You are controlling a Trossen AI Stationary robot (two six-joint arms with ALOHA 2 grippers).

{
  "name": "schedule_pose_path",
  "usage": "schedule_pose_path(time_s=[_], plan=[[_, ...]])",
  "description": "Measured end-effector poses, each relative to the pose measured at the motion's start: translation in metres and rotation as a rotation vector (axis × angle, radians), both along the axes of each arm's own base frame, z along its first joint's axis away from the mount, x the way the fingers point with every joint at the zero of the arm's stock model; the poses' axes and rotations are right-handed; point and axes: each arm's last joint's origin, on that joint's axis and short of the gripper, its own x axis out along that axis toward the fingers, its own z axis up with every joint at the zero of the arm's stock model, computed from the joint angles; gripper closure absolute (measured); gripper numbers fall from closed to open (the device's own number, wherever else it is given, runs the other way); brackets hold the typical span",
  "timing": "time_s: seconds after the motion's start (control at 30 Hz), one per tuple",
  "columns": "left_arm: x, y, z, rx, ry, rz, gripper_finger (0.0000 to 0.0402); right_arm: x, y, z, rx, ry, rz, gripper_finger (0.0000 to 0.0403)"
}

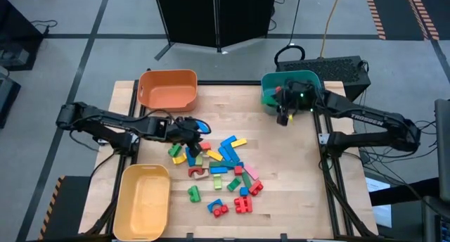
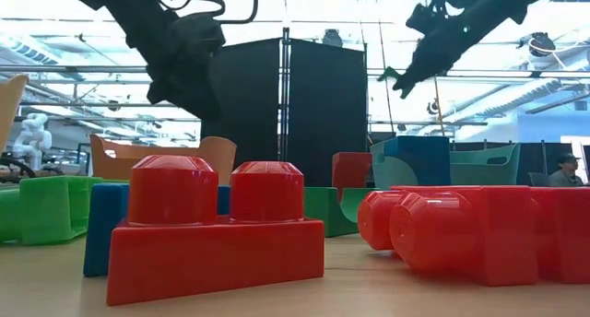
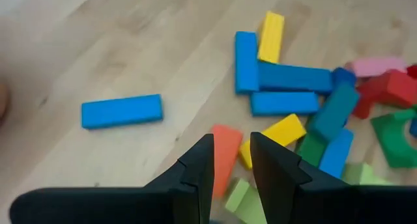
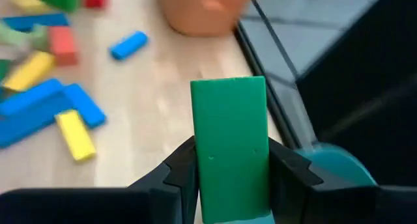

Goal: Sort blocks by size
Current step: Put the green arch block into the blue bin

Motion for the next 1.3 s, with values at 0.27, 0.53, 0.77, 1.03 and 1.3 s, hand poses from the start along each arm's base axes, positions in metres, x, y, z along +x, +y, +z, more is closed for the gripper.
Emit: schedule_pose_path(time_s=[0.27, 0.53, 0.77, 1.03, 1.3], plan=[[-0.005, -0.001, -0.004, 0.0, 0.058, 0.029, 0.0304, -0.025, -0.035, -0.025, 0.046, 0.037, -0.22, 0.028], [-0.009, 0.0, -0.006, 0.0, 0.102, 0.057, 0.0305, -0.057, -0.06, -0.064, 0.063, 0.0, -0.436, 0.028], [-0.009, 0.001, -0.006, 0.002, 0.103, 0.057, 0.0305, -0.067, -0.072, -0.087, 0.114, -0.019, -0.542, 0.028], [-0.01, 0.001, -0.007, 0.007, 0.109, 0.056, 0.0304, -0.069, -0.09, -0.112, 0.206, 0.039, -0.631, 0.0271], [-0.01, 0.004, -0.006, 0.082, 0.114, 0.087, 0.0304, -0.066, -0.097, -0.115, 0.184, 0.008, -0.631, 0.0203]])
